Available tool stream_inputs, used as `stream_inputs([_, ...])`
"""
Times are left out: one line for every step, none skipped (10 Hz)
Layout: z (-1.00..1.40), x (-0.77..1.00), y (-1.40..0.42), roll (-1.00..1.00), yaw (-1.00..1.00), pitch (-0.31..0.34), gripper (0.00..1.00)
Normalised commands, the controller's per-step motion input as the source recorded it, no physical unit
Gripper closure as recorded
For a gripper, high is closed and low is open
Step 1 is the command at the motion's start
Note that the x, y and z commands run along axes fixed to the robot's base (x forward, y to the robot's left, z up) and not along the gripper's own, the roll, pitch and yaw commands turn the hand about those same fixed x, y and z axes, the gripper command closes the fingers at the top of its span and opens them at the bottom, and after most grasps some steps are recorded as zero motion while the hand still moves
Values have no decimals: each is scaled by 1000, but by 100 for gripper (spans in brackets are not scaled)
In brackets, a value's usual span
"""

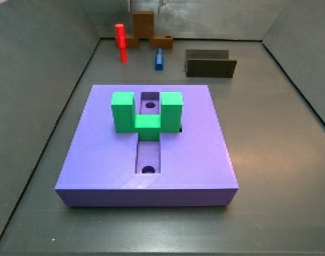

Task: Pick up the brown object. Move up. Move to above the board. Insert the brown object.
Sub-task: Pick up the brown object.

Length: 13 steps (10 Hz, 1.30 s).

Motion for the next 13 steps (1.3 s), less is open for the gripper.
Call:
stream_inputs([-340,0,89,0,0,0,0])
stream_inputs([-346,23,103,0,0,0,0])
stream_inputs([-366,17,103,0,0,0,0])
stream_inputs([-417,0,100,0,0,0,0])
stream_inputs([-334,17,71,0,0,0,0])
stream_inputs([-260,66,29,-51,0,0,0])
stream_inputs([-209,57,0,-87,-26,0,0])
stream_inputs([-106,51,0,-134,-137,-4,0])
stream_inputs([-63,0,11,-139,-209,-11,0])
stream_inputs([-23,0,51,-141,-206,0,0])
stream_inputs([0,0,51,-144,-206,0,0])
stream_inputs([0,3,40,-127,-117,-9,0])
stream_inputs([0,0,0,0,0,0,0])
